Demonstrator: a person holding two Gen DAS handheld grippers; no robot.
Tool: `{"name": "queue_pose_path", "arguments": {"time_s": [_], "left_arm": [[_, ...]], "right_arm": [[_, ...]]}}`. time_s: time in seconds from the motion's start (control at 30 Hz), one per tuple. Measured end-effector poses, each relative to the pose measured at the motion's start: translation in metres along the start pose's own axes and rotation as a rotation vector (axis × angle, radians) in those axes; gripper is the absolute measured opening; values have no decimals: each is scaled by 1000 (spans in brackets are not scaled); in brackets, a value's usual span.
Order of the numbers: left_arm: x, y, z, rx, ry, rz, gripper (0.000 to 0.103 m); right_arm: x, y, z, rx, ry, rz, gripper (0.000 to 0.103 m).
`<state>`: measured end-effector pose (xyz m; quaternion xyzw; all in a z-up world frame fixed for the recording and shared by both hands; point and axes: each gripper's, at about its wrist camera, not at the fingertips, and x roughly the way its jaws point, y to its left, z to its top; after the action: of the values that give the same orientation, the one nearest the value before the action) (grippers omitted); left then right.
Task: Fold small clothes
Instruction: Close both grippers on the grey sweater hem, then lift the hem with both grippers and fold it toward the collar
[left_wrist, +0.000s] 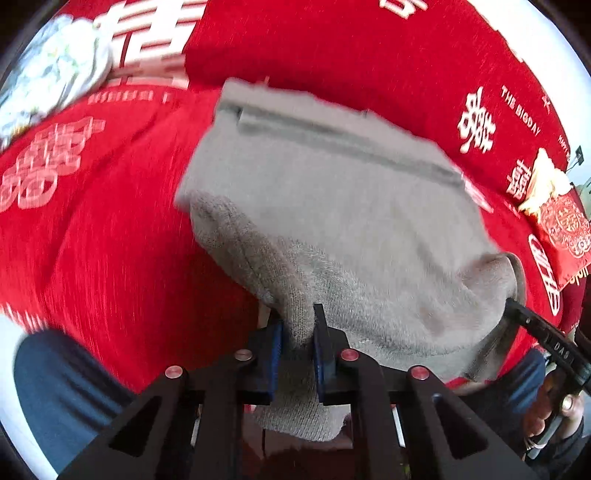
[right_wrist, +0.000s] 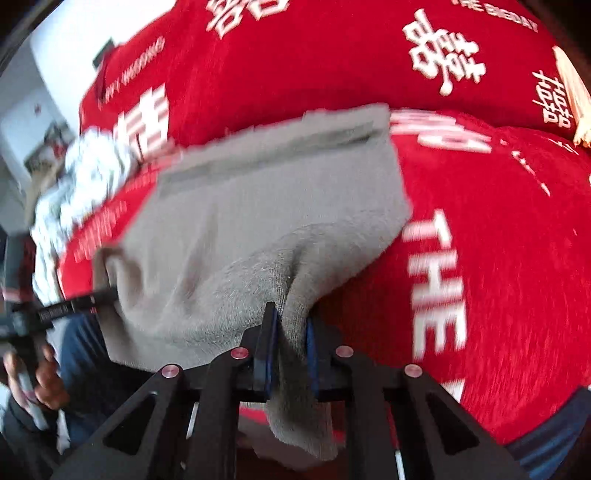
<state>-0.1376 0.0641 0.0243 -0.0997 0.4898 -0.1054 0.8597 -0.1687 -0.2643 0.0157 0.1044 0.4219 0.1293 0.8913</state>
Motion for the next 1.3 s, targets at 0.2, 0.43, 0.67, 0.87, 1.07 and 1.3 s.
{"name": "queue_pose_path", "arguments": {"time_s": [0.2,0.43,0.67,0.87,1.07,1.3], "left_arm": [[21,0,55,0,-41,19,16],[44,14,66,-28,4,-55,36],[23,32,31,-60,-39,-49,99],[40,9,21,-24,-10,-35,98],[40,-13,21,60,-20,5,13],[1,-5,27,-21,-139,-81,12]], "right_arm": [[22,-10,54,53,-84,4,15],[60,-15,65,44,-24,-24,32],[32,-26,36,44,-66,-12,71],[35,-28,16,20,-43,0,68],[42,-12,17,-64,-16,46,14],[0,-11,25,2,-122,211,13]]}}
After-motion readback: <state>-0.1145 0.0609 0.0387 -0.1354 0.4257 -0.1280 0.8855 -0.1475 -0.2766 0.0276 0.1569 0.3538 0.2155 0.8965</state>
